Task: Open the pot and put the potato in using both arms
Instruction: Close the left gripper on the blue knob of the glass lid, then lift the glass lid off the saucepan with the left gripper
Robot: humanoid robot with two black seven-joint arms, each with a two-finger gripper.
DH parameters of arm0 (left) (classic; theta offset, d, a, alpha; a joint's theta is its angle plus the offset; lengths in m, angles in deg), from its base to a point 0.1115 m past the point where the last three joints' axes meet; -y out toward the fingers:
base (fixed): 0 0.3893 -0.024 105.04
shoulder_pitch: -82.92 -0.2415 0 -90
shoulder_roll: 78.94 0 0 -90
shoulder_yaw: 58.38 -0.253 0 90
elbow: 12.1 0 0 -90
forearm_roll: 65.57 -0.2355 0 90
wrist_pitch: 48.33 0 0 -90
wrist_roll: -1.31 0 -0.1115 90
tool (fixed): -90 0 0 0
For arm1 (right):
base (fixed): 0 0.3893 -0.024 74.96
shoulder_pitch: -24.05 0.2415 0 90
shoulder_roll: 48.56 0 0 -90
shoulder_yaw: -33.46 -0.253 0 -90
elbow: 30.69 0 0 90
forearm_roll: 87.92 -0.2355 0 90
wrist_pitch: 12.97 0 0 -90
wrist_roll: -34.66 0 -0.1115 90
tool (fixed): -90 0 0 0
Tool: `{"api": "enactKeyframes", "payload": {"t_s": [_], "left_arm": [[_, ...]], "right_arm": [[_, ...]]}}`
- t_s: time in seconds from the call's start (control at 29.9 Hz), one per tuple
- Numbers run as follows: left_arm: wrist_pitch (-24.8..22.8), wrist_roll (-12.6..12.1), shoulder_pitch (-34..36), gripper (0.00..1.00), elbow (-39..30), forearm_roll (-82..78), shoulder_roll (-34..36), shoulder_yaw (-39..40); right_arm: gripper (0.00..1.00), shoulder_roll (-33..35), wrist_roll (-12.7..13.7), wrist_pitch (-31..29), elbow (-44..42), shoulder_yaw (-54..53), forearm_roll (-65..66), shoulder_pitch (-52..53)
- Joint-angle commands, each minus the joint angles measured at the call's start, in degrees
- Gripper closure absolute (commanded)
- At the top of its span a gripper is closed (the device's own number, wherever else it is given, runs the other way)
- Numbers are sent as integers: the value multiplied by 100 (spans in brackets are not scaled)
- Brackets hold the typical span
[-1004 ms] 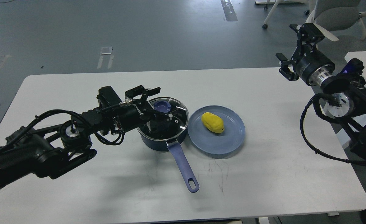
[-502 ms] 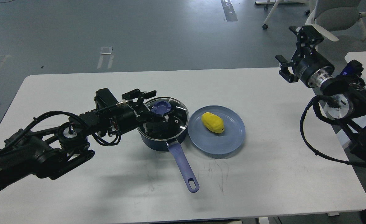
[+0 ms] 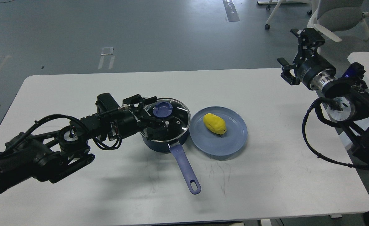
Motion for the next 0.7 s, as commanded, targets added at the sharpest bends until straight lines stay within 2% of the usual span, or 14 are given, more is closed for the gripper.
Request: {"api": "enactKeyframes", "payload": {"t_s": [0.0,0.03,0.07,0.1,0.13,0.2,0.43,0.67], "left_arm": [[-33,-19,-19,25,38,49,-25,-9],[-33,-19,-19,25,38,49,-25,-9],[-51,-28,-36,50,47,49,-25,-9],[-77,-28,-45,66,38,49,-17,-9],[-86,-19,-45,66,38,58,-25,-9],[-86,7,-36,77,38,49,-17,-9],[-77,33,-19,79,-102,216,36,0],[-77,95,69,79,-822,489,325,44]], "right_arm": [[0,17,0,0,-8,0,0,0],[0,17,0,0,-8,0,0,0],[0,17,0,0,-8,0,0,0],[0,17,0,0,-17,0,0,0],[0,17,0,0,-17,0,0,0],[0,17,0,0,-17,8,8,0],[0,9,0,0,-96,26,8,0],[0,17,0,0,-87,35,0,0]]}}
